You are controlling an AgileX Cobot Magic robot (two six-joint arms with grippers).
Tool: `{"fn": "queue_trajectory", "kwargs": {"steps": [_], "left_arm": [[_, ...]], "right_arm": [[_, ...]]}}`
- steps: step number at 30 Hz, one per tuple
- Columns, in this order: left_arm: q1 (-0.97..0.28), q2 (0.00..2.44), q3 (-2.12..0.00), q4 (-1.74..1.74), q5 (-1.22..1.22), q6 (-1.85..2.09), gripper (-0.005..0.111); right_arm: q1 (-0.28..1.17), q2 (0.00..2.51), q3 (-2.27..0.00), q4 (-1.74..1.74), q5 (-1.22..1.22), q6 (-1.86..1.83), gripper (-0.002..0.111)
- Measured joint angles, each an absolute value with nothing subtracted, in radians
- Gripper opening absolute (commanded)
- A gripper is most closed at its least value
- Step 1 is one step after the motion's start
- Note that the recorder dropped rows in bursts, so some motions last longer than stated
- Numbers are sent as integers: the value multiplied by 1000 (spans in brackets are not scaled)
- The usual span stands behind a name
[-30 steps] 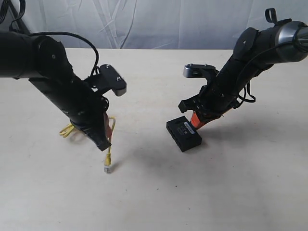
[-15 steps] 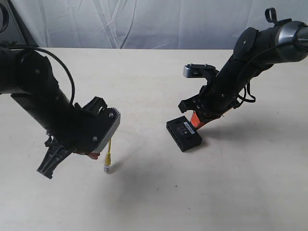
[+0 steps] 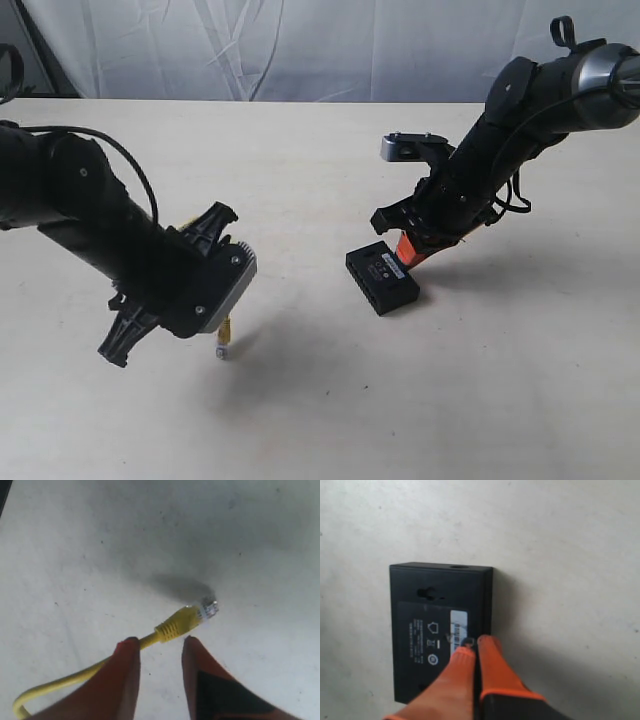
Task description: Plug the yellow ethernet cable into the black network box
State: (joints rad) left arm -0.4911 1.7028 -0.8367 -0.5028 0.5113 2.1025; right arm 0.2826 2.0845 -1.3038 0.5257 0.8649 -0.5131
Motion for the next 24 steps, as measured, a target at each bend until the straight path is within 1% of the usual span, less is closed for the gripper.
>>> {"fn": "queue_trajectory", "kwargs": {"steps": [7,13,24], "left_arm": [[-561,1741,-837,-369,435,2103,31],[-563,1745,-837,-265,383,2103,31],[-569,1710,-837,-183,381,2103,31]], "right_arm": [[283,2085,-1304,526,865,-513,-1],[283,2085,-1304,526,865,-513,-1],[283,2085,-1304,526,865,-513,-1]]}}
